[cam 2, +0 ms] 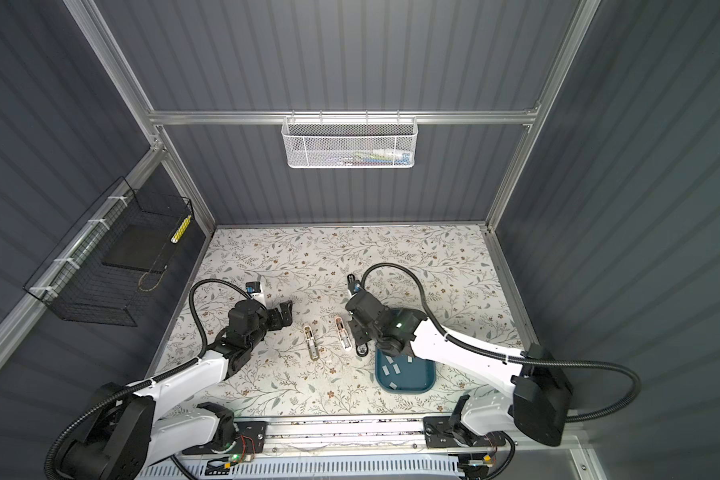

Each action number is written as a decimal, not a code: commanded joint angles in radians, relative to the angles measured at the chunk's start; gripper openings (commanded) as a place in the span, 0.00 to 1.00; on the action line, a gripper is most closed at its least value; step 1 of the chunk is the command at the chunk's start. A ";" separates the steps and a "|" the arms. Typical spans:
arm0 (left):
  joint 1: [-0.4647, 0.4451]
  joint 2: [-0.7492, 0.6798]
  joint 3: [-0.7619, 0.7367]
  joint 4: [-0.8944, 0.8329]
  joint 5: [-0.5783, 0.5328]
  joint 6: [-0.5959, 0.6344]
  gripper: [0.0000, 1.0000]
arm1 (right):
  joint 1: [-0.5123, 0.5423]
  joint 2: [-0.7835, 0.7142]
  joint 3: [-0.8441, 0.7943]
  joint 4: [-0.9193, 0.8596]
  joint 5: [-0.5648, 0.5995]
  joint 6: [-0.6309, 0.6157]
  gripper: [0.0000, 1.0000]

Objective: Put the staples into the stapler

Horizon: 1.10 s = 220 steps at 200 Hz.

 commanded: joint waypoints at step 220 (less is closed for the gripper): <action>0.007 -0.024 0.022 -0.014 -0.048 -0.006 1.00 | 0.064 0.246 -0.050 0.258 0.081 0.120 0.03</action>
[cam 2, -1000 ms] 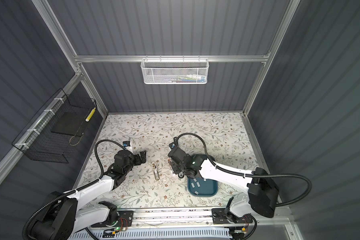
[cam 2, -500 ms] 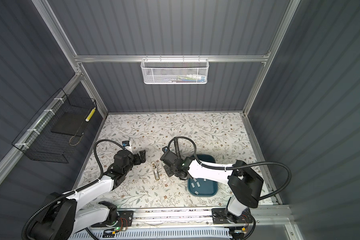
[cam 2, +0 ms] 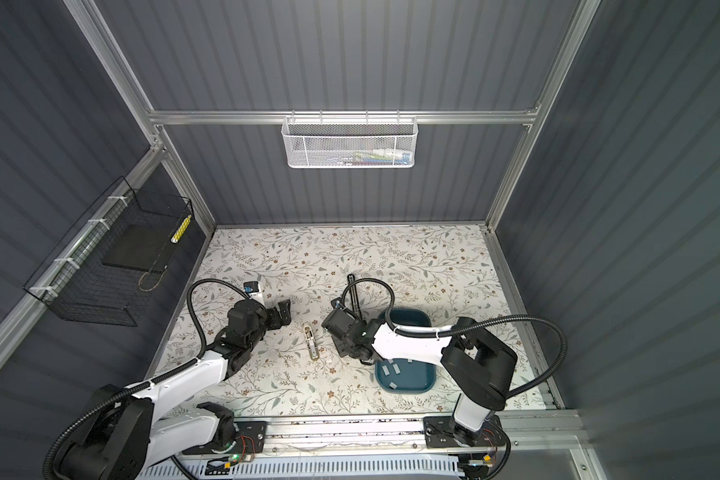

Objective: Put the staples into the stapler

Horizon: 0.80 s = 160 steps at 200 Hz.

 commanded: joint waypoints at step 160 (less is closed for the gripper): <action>0.007 -0.074 0.005 -0.006 -0.010 0.006 1.00 | 0.003 -0.018 -0.132 0.255 -0.012 -0.033 0.05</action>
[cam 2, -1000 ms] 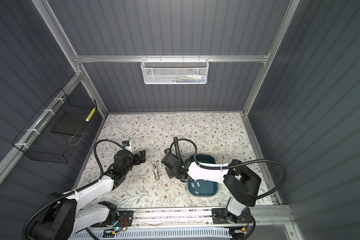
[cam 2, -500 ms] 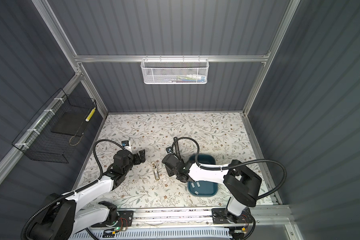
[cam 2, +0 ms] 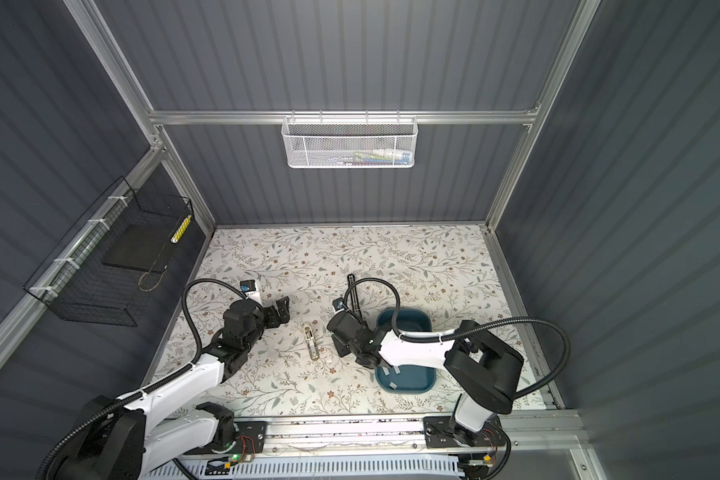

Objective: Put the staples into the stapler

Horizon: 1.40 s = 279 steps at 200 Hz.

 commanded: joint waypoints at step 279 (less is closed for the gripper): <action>0.007 0.007 0.009 0.008 0.006 0.002 1.00 | 0.003 0.019 -0.063 0.026 -0.016 0.023 0.03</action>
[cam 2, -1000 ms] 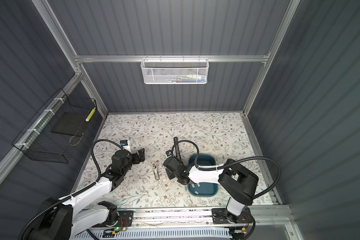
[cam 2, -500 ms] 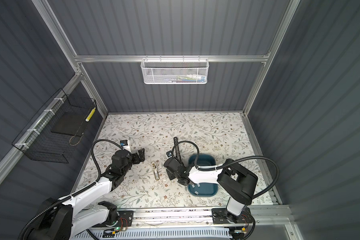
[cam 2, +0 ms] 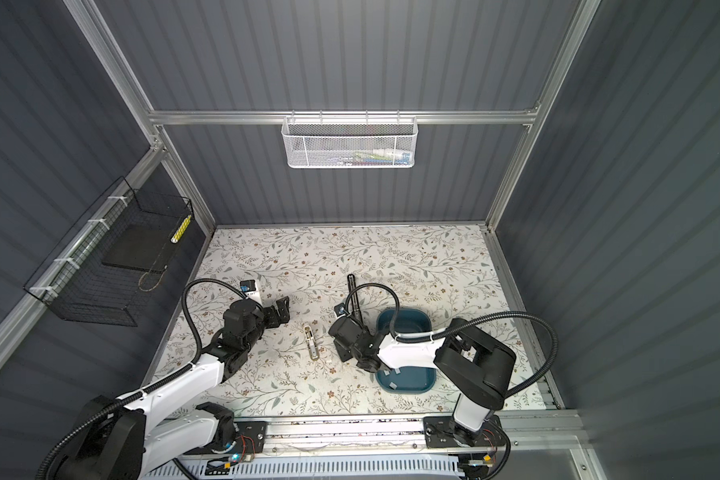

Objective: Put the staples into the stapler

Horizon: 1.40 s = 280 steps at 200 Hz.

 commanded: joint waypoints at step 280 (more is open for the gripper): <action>0.007 0.003 0.011 0.006 0.015 -0.004 1.00 | 0.033 -0.234 0.023 -0.266 0.109 0.098 0.27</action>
